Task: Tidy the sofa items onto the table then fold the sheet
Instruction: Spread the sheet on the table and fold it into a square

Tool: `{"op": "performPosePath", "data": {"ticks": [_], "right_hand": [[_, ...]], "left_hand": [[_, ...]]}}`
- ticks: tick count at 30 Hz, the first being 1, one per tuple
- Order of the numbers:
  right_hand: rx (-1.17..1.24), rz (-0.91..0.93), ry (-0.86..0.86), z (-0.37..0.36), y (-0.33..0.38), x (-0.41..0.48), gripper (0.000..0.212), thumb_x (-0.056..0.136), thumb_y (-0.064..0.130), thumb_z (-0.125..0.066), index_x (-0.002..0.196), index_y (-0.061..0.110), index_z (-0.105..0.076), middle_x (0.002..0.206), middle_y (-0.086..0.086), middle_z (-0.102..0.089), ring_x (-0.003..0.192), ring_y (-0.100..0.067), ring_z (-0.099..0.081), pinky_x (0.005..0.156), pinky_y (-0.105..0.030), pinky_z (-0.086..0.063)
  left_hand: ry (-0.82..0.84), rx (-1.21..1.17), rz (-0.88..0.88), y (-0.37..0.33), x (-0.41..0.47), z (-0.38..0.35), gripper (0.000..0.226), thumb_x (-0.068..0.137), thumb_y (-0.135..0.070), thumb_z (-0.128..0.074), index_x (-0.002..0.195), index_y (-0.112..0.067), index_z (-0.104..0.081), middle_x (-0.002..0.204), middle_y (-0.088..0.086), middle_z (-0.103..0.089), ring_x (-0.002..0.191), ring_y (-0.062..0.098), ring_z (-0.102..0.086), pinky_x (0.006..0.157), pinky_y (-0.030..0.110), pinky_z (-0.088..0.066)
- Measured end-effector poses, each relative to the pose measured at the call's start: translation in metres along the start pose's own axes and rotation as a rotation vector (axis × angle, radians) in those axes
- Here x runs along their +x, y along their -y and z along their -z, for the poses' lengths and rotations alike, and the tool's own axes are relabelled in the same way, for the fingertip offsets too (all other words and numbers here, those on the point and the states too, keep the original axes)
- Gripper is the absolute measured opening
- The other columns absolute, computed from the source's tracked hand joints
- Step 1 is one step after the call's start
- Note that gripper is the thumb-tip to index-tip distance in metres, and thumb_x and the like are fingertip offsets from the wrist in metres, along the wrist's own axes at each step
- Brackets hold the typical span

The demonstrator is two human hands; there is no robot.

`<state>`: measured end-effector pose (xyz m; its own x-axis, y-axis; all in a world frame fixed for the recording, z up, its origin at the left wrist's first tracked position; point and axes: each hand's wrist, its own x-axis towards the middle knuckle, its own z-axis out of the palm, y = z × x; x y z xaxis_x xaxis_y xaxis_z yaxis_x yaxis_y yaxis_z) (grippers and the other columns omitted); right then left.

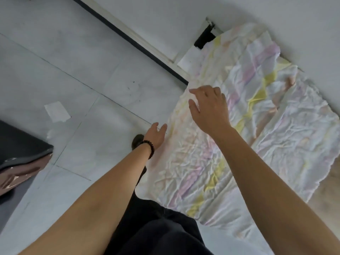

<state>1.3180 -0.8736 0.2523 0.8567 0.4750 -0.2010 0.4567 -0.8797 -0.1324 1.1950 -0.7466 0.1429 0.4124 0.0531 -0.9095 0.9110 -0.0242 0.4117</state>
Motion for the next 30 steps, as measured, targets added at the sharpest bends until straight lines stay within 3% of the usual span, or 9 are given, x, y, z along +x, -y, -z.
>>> {"op": "performPosePath", "data": {"ticks": [4, 7, 10, 13, 15, 18, 21, 24, 30], "right_hand": [[-0.281, 0.121, 0.295, -0.026, -0.002, 0.070, 0.035, 0.098, 0.029, -0.044, 0.129, 0.020, -0.057, 0.126, -0.007, -0.057, 0.115, -0.029, -0.052, 0.095, -0.041, -0.034], [-0.412, 0.147, 0.599, -0.058, 0.004, 0.107, 0.031, 0.097, 0.015, -0.042, 0.126, 0.014, -0.054, 0.123, -0.012, -0.052, 0.112, -0.031, -0.049, 0.085, -0.039, -0.038], [-0.513, 0.292, 0.804, -0.091, 0.012, 0.128, 0.049, 0.090, 0.009, -0.043, 0.139, 0.016, -0.045, 0.134, -0.013, -0.048, 0.128, -0.035, -0.039, 0.102, -0.046, -0.034], [-0.638, 0.372, 0.990, -0.107, 0.024, 0.132, 0.053, 0.088, 0.017, -0.044, 0.140, 0.028, -0.043, 0.137, -0.007, -0.050, 0.132, -0.033, -0.035, 0.112, -0.053, -0.023], [-0.715, 0.370, 1.040, -0.107, 0.034, 0.132, 0.037, 0.086, 0.025, -0.047, 0.121, 0.031, -0.056, 0.118, -0.001, -0.060, 0.123, -0.030, -0.045, 0.113, -0.055, -0.018], [-0.750, 0.357, 0.937, -0.084, 0.043, 0.136, 0.012, 0.082, 0.024, -0.054, 0.093, 0.025, -0.060, 0.086, 0.003, -0.055, 0.107, -0.026, -0.056, 0.112, -0.050, -0.021], [-0.703, 0.436, 0.573, -0.041, 0.035, 0.139, 0.026, 0.085, 0.009, -0.059, 0.108, 0.020, -0.062, 0.096, -0.004, -0.058, 0.105, -0.027, -0.055, 0.098, -0.041, -0.035], [-0.648, 0.465, 0.260, 0.019, 0.020, 0.131, 0.031, 0.084, 0.007, -0.060, 0.111, 0.021, -0.061, 0.101, -0.006, -0.059, 0.099, -0.027, -0.055, 0.090, -0.038, -0.040], [-0.424, 0.297, 0.045, 0.120, -0.029, 0.057, 0.029, 0.089, 0.013, -0.055, 0.114, 0.025, -0.063, 0.111, -0.008, -0.059, 0.109, -0.029, -0.053, 0.097, -0.039, -0.035]], "left_hand": [[0.194, 0.021, 0.222, 0.007, 0.031, -0.001, 0.088, 0.087, -0.079, -0.019, 0.155, -0.024, -0.010, 0.161, 0.004, -0.016, 0.146, 0.026, -0.022, 0.119, 0.047, -0.016], [0.275, 0.045, 0.276, 0.017, 0.043, 0.004, 0.095, 0.084, -0.082, -0.021, 0.151, -0.015, -0.030, 0.159, 0.008, -0.023, 0.140, 0.027, -0.031, 0.116, 0.043, -0.023], [0.107, 0.002, 0.053, 0.022, 0.037, 0.016, 0.051, 0.093, -0.060, -0.044, 0.104, -0.014, -0.060, 0.119, 0.013, -0.061, 0.088, 0.019, -0.055, 0.080, 0.029, -0.042], [-0.036, -0.071, -0.161, 0.022, 0.015, 0.041, 0.018, 0.091, -0.040, -0.058, 0.089, -0.023, -0.055, 0.076, -0.003, -0.057, 0.058, 0.007, -0.049, 0.054, 0.019, -0.038], [-0.104, -0.114, -0.250, 0.019, -0.006, 0.062, 0.007, 0.087, -0.033, -0.063, 0.086, -0.029, -0.057, 0.067, -0.012, -0.055, 0.049, 0.001, -0.047, 0.047, 0.014, -0.038], [-0.248, 0.057, -0.329, 0.014, -0.034, 0.090, 0.012, 0.084, -0.032, -0.064, 0.093, -0.031, -0.056, 0.074, -0.013, -0.060, 0.057, 0.001, -0.054, 0.048, 0.016, -0.041], [-0.337, 0.454, -0.329, 0.007, -0.058, 0.109, 0.018, 0.085, -0.033, -0.063, 0.094, -0.026, -0.049, 0.072, -0.008, -0.058, 0.061, 0.013, -0.056, 0.049, 0.024, -0.037], [-0.411, 0.583, -0.264, -0.006, -0.088, 0.113, 0.021, 0.080, -0.027, -0.061, 0.070, -0.018, -0.044, 0.060, -0.003, -0.047, 0.052, 0.018, -0.045, 0.048, 0.024, -0.029], [-0.574, 0.692, -0.453, -0.027, -0.189, 0.066, 0.026, 0.083, -0.042, -0.053, 0.070, -0.022, -0.043, 0.061, -0.005, -0.054, 0.057, 0.016, -0.053, 0.057, 0.031, -0.039]]}}
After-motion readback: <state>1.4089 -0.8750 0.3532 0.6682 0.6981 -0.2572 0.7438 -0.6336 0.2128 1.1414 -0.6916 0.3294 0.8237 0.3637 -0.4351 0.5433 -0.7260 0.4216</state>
